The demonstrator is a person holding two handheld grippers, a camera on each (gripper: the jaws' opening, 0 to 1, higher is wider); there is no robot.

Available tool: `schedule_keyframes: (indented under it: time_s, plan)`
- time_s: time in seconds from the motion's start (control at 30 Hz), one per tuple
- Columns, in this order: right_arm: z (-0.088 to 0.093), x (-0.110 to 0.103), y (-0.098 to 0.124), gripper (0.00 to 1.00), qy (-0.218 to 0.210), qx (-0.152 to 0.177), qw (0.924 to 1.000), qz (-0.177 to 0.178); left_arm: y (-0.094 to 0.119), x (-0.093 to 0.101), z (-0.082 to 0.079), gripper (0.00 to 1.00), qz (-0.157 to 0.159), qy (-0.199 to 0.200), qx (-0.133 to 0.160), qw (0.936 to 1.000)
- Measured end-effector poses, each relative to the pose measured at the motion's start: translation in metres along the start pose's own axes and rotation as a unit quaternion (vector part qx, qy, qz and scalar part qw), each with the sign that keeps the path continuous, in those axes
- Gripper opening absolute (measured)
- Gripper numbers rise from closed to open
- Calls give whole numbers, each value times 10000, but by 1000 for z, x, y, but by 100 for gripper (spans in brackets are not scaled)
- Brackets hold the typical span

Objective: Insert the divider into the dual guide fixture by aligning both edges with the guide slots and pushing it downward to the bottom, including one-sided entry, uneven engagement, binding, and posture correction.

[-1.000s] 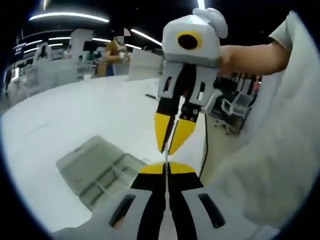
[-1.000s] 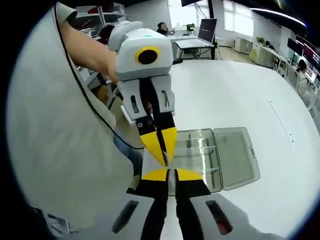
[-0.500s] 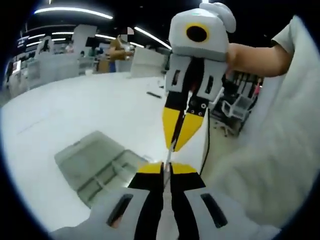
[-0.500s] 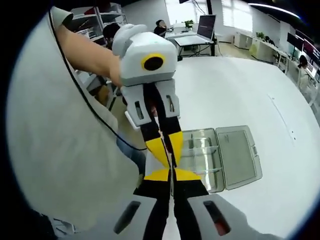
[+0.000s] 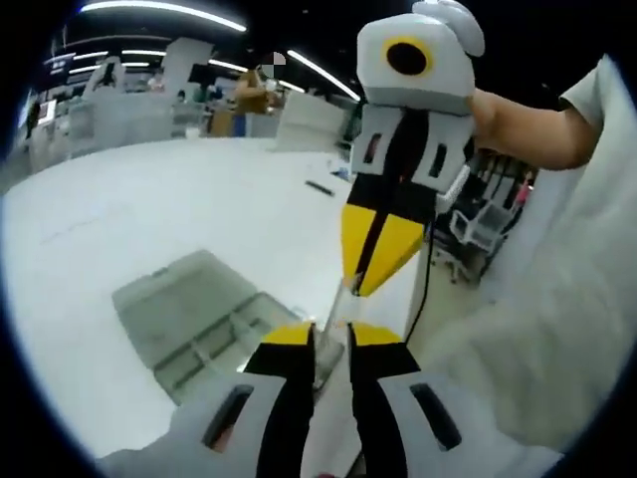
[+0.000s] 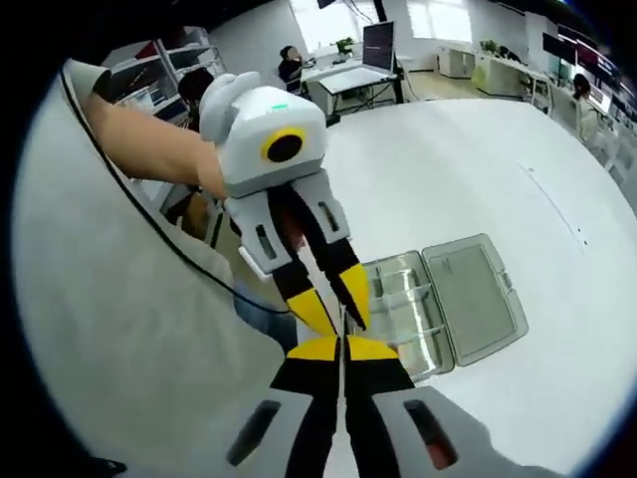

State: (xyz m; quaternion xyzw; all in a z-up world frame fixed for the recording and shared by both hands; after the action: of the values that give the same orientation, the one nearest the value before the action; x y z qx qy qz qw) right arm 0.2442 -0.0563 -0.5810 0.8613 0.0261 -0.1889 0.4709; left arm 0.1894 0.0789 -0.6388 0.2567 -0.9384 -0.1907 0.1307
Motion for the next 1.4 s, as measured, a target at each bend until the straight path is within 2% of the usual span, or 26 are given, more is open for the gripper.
schedule_keyframes:
  time_s: [0.33,0.63,1.0,1.23,1.33,1.4]
  plan:
    - [1,1,1,0,-404,26,9992,-16,-1,1,3,12,-64,114,-56,9999]
    - [-5,1,4,0,-704,153,9974,100,-3,1,3,15,-195,29,-95,9998]
    - [-8,-2,4,0,-903,151,9957,155,-3,4,4,18,-245,-75,-121,9996]
    - [-10,-4,2,0,-836,67,9963,186,-2,5,5,19,-273,-169,-156,9994]
    - [-12,-4,1,0,-682,-17,9972,302,-1,5,6,25,-344,-154,-151,9992]
    - [-13,-6,-1,0,-648,-59,9975,292,0,3,7,33,-453,-120,-184,9987]
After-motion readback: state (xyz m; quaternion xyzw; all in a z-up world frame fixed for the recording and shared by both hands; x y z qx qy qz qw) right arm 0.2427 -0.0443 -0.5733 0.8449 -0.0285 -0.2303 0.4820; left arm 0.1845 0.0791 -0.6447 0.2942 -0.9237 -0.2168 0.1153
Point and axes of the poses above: the point that each gripper's makers call its tool centre point, and the gripper's own axes: y roughly backward along the fingers, x roughly to its right, z roughly out of its underside, the point moved 10 cm from there along y, roughly backward along the fingers, and after that the axes turned 12 degrees about -y, right-handed, at the moved point
